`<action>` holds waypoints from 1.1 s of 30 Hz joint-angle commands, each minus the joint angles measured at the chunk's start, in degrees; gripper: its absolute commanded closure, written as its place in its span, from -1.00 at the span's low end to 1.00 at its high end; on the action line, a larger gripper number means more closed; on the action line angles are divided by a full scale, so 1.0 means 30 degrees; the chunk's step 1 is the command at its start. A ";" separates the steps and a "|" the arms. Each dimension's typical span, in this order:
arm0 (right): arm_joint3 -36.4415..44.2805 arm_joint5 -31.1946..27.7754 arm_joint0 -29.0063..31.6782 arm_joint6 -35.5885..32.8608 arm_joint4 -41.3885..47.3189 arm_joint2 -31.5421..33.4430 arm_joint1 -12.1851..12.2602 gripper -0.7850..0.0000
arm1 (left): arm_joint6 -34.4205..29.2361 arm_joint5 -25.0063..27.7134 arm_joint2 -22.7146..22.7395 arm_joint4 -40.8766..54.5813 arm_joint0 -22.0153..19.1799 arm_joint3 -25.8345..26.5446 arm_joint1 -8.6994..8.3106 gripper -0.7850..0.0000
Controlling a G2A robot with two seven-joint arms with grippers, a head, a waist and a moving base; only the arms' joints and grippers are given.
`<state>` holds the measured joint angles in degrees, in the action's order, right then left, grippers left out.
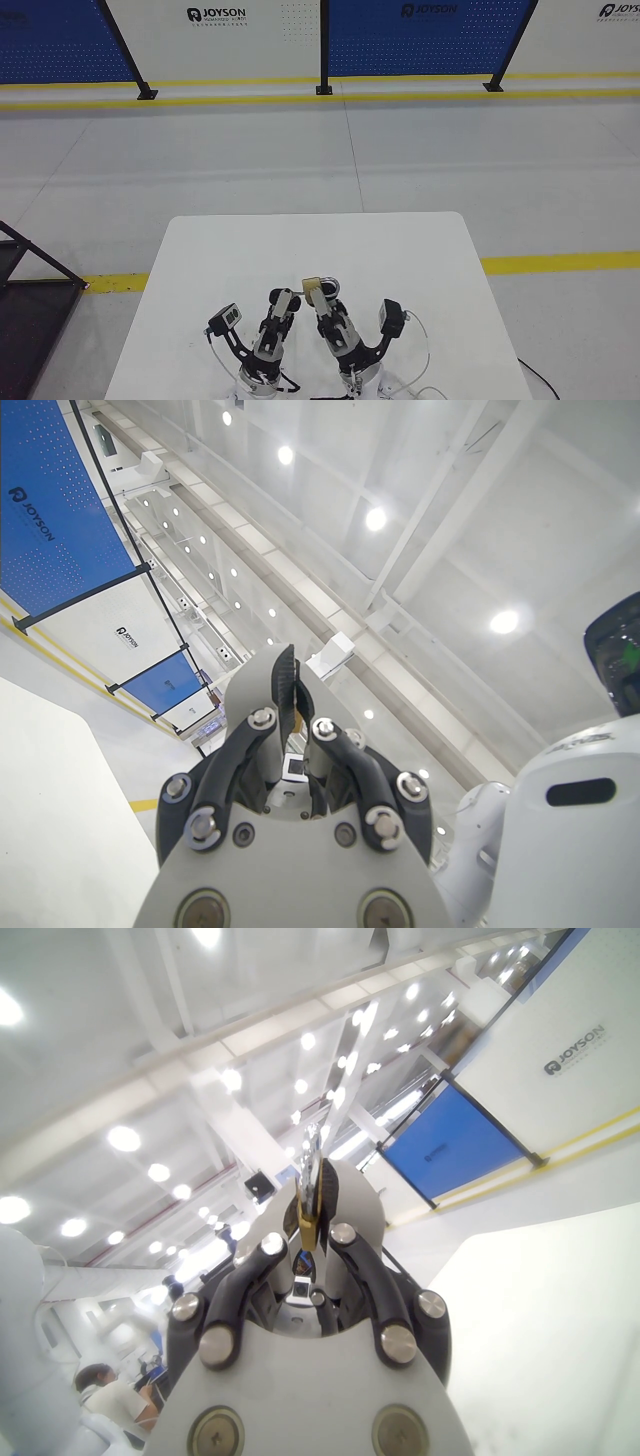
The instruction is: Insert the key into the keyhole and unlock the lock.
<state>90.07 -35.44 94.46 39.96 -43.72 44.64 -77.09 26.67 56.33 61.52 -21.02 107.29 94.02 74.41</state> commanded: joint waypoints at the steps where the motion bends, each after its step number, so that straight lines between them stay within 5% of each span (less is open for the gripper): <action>1: -0.0026 -0.0004 -0.0030 -0.0049 0.0034 -0.0040 0.0014 1.00 | -0.0021 -0.0016 0.0001 -0.0049 -0.0001 -0.0017 0.0030 1.00; 8: -0.0039 0.0059 -0.0138 -0.0201 -0.0014 -0.0197 0.0081 1.00 | -0.0017 -0.0070 -0.0030 -0.0193 0.0000 -0.0110 0.0149 1.00; 10: -0.0037 0.0075 -0.0156 -0.0187 0.0014 -0.0226 0.0099 1.00 | -0.0031 -0.0080 -0.0018 -0.0261 0.0010 -0.0121 0.0176 0.49; 12: -0.0034 0.0096 -0.0173 -0.0166 0.0033 -0.0252 0.0114 1.00 | -0.0047 -0.0099 0.0007 -0.0331 0.0025 -0.0117 0.0200 -0.44; 14: -0.0024 0.0117 -0.0185 -0.0113 0.0064 -0.0271 0.0128 1.00 | -0.0060 -0.0118 0.0015 -0.0333 0.0051 -0.0122 0.0225 -0.84; 25: 0.0047 0.0136 -0.0212 0.0142 0.0174 -0.0332 0.0192 1.00 | -0.0226 0.0071 0.0312 -0.0254 0.0211 -0.0135 0.0292 -0.83; 33: 0.0299 -0.0213 0.0150 -0.0029 0.0248 -0.0037 0.0325 1.00 | -0.1926 0.0557 0.1557 0.0160 0.0250 -0.0411 -0.0097 -0.32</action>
<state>90.86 -35.84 94.80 40.22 -42.89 44.45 -76.17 22.18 58.04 65.76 -20.72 107.98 92.77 74.39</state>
